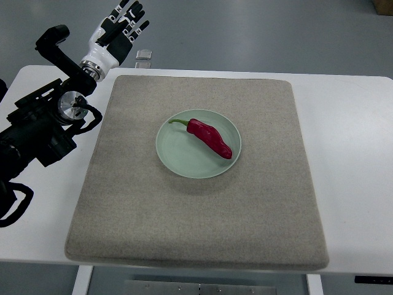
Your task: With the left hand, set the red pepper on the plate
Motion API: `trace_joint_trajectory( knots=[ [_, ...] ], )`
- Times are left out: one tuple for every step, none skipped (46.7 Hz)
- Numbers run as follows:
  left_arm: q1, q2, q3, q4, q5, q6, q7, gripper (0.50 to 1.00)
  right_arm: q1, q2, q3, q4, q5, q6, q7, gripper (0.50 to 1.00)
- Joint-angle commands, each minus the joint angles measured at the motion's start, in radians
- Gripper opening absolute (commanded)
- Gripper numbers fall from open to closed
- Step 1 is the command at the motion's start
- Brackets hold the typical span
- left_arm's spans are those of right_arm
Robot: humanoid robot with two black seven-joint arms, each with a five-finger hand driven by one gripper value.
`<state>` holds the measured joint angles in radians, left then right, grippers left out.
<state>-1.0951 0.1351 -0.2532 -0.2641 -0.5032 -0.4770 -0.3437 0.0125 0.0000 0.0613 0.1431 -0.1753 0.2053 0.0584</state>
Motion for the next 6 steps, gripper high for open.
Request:
trace_joint_trajectory(
  knots=[
    [0.001, 0.000, 0.000, 0.000, 0.000, 0.000, 0.000, 0.964, -0.002, 0.000, 0.000, 0.003, 0.000, 0.000, 0.001, 0.932],
    [0.001, -0.002, 0.000, 0.000, 0.000, 0.000, 0.000, 0.964, -0.003, 0.000, -0.001, 0.003, -0.001, 0.000, 0.001, 0.932],
    [0.001, -0.002, 0.000, 0.000, 0.000, 0.000, 0.000, 0.964, -0.003, 0.000, -0.001, 0.001, -0.001, 0.000, 0.001, 0.932],
    [0.001, -0.002, 0.000, 0.000, -0.001, 0.000, 0.000, 0.964, -0.003, 0.000, -0.001, 0.001, -0.001, 0.000, 0.001, 0.932],
    [0.001, -0.002, 0.000, 0.000, -0.001, 0.000, 0.000, 0.964, -0.005, 0.000, -0.001, 0.003, -0.001, 0.000, 0.000, 0.932],
    [0.001, -0.002, -0.001, 0.000, -0.001, 0.000, 0.000, 0.964, -0.006, 0.000, -0.001, 0.001, -0.001, 0.000, 0.000, 0.932]
  ],
)
